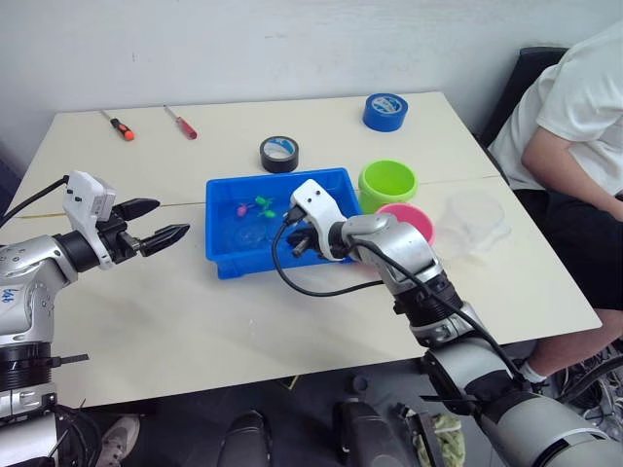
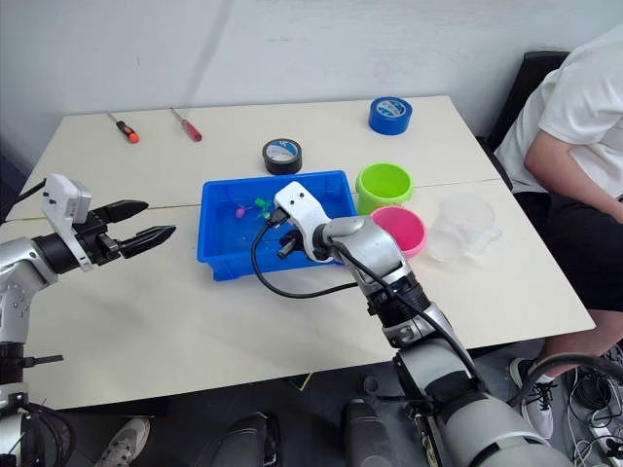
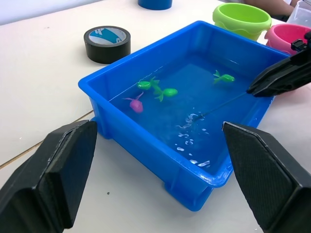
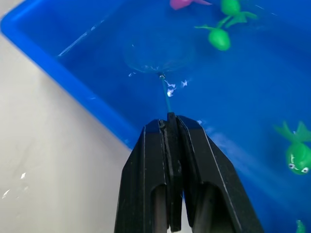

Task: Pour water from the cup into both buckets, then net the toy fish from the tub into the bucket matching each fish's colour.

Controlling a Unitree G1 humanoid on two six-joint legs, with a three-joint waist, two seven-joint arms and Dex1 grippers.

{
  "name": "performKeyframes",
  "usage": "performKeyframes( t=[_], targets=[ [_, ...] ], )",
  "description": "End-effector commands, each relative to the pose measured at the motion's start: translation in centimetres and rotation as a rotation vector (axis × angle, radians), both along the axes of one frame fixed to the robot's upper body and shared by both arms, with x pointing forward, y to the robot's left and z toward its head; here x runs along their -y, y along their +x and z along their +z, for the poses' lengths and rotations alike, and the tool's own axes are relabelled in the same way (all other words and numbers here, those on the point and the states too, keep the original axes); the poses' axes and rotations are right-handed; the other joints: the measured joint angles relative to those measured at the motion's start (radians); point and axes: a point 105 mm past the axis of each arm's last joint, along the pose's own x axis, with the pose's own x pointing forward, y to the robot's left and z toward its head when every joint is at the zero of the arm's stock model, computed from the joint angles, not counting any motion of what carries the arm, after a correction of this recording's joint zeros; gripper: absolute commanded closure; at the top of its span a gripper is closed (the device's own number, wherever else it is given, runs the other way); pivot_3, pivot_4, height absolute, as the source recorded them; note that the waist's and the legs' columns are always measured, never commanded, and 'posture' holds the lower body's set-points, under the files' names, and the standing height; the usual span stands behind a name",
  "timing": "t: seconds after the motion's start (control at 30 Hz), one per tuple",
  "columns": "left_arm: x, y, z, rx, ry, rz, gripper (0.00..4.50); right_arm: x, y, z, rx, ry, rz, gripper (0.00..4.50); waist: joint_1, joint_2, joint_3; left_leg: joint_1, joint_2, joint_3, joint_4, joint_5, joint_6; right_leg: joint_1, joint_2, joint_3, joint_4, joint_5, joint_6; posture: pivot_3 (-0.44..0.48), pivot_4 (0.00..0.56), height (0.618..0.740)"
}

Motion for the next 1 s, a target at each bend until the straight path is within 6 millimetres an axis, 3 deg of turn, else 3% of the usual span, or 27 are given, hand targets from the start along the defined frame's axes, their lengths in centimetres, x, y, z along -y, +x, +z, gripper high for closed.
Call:
performKeyframes(
  t=[0.03, 1.0],
  targets=[
    [0.0, -0.6, 1.6, 0.056, 0.013, -0.004, 0.03, -0.4, 1.1, 1.4, 0.058, 0.035, -0.033, 4.50, -0.009, 0.000, 0.000, 0.000, 0.000, 0.000, -0.001, 0.000, 0.000, 0.000, 0.000, 0.000, -0.001, 0.000, 0.000, 0.000, 0.150, 0.731],
    [-0.3, -1.2, 1.8, 0.063, 0.017, 0.008, 0.03, -3.8, 1.8, 2.8, 0.111, 0.149, -0.013, 4.50, -0.028, 0.000, 0.000, -0.002, 0.001, 0.000, -0.004, 0.000, -0.002, -0.002, -0.001, 0.000, -0.001, 0.000, -0.001, 0.000, 0.150, 0.731]
  ],
)
